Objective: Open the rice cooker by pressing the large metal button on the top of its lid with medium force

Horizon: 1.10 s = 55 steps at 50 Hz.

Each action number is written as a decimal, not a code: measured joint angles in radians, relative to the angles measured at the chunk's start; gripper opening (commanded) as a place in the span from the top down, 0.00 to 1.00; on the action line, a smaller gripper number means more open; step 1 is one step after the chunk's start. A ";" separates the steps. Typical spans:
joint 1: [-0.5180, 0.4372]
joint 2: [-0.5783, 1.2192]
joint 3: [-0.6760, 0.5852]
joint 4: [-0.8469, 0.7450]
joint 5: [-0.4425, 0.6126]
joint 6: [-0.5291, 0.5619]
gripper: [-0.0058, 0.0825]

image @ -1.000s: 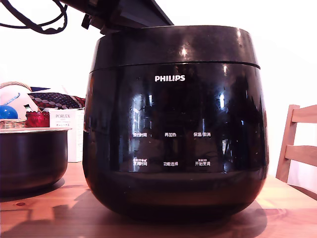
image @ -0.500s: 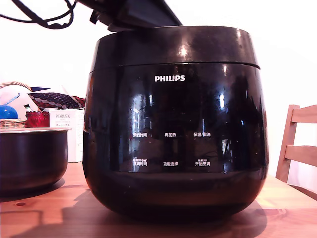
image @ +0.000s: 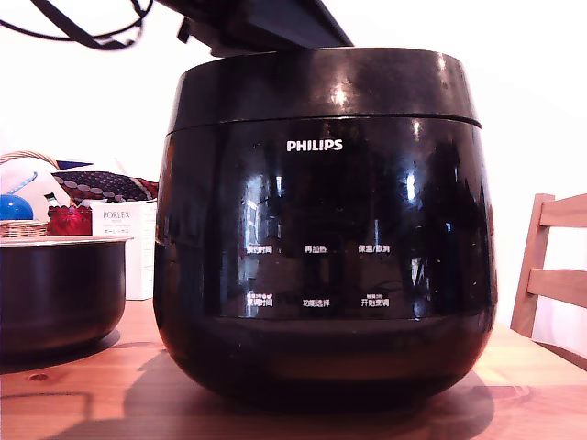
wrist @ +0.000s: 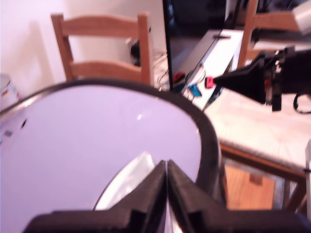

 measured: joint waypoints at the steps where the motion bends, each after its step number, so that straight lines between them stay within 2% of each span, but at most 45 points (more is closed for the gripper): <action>1: 0.000 0.000 0.000 0.001 0.001 0.000 0.96; 22: 0.008 0.000 -0.015 0.048 0.015 -0.002 0.96; 55: 0.048 -0.022 -0.015 0.015 -0.011 -0.002 0.96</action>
